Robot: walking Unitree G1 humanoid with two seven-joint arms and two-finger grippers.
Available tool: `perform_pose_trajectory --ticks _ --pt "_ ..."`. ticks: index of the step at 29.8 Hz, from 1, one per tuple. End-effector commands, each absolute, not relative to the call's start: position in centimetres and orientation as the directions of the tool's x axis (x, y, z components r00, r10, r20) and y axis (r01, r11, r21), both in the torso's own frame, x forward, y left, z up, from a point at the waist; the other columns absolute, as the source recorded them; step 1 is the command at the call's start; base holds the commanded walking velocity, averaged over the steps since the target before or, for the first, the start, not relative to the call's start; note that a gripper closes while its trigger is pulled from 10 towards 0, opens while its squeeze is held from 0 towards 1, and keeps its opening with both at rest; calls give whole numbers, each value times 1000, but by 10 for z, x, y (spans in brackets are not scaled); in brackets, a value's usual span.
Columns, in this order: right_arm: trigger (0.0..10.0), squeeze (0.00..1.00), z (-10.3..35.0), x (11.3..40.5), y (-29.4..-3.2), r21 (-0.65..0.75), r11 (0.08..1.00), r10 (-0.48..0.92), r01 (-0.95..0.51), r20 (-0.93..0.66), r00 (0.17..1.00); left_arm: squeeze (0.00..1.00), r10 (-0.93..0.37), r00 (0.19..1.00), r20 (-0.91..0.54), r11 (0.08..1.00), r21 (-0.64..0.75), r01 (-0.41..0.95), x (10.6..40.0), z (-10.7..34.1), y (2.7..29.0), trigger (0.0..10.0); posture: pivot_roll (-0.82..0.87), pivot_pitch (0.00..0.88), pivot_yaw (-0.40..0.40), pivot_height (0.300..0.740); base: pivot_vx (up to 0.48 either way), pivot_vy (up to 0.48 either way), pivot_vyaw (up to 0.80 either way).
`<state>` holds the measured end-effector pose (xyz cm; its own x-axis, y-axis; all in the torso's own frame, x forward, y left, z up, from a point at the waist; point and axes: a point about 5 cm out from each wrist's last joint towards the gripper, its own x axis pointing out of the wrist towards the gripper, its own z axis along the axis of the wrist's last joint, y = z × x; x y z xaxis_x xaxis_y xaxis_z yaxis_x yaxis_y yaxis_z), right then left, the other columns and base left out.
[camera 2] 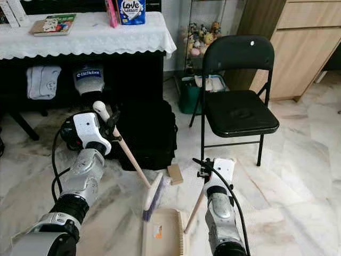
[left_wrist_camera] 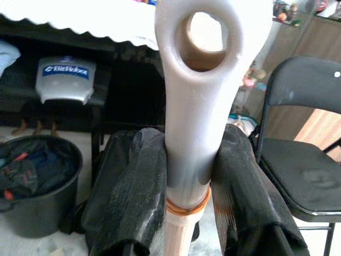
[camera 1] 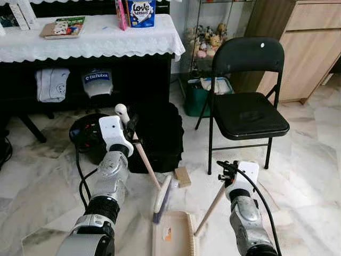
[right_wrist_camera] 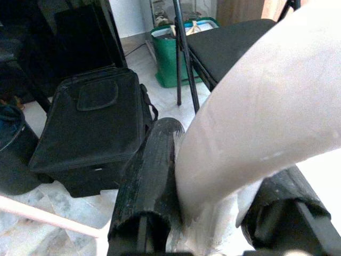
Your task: Sweep floor
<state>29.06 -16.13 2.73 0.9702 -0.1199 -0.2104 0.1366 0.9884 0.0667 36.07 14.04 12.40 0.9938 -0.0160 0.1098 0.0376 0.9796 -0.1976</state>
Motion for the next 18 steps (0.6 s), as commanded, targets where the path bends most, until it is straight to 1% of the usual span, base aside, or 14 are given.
perform_pose_trajectory --ticks 1,5,7,11,18 --pt "10000 0 32 293 -162 76 987 -124 139 -182 976 0 -23 987 160 979 -198 55 366 137 135 10000 -90 48 -2 740 0 0 0" --pt "10000 0 32 293 -161 76 988 -121 137 -184 975 0 -18 986 165 976 -212 53 366 137 134 10000 -90 48 -2 740 0 0 0" --pt "10000 0 32 293 -160 79 988 -118 135 -184 976 0 -5 982 187 967 -251 52 368 142 134 10000 -90 48 -2 740 0 0 0" --pt "10000 0 32 293 -159 80 988 -117 134 -183 976 0 -10 972 234 964 -255 71 370 154 130 10000 -87 49 1 740 0 0 0" --pt "10000 0 31 292 -159 81 987 -120 136 -184 976 0 -11 968 250 961 -264 80 373 159 125 10000 -88 49 3 740 0 0 0"
